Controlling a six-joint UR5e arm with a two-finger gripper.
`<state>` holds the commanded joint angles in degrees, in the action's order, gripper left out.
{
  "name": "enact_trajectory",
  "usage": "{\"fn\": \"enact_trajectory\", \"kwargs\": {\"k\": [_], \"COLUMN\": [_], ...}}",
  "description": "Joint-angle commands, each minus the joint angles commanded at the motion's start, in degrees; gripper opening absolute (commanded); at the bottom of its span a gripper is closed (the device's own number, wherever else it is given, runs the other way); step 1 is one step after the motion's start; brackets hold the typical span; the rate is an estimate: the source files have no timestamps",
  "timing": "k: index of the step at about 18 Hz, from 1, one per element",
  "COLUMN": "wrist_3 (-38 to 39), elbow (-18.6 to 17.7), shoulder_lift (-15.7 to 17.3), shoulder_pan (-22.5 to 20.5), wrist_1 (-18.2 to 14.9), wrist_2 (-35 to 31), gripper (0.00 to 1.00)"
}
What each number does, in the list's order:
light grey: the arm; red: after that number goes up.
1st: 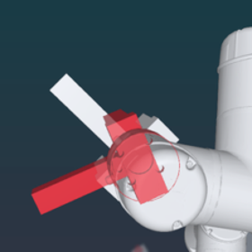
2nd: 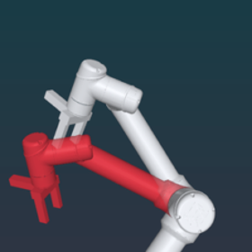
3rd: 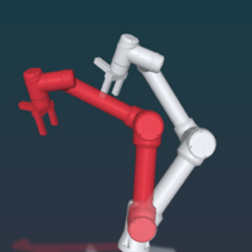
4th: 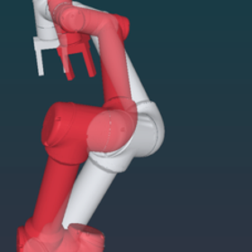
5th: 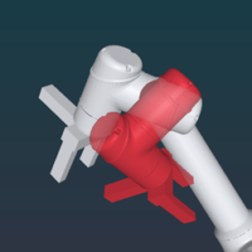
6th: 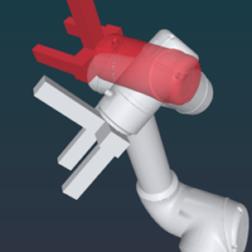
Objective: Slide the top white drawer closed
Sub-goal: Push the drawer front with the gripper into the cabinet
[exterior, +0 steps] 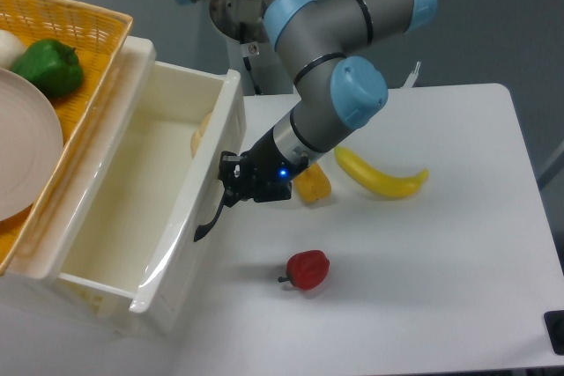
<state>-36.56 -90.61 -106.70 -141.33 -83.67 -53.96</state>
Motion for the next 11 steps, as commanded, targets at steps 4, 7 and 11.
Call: {"fn": "enact_trajectory", "kwargs": {"k": [4, 7, 11], "wrist_3": [0.0, 0.09, 0.17], "elbow": [-0.97, -1.14, -1.67], "shoulder_lift": [0.97, 1.06, 1.5], "shoulder_pan": [0.7, 1.23, 2.46], "wrist_1": [0.09, 0.0, 0.09], "wrist_2": [0.0, 0.0, 0.0], "gripper": [0.0, 0.0, 0.0]}}
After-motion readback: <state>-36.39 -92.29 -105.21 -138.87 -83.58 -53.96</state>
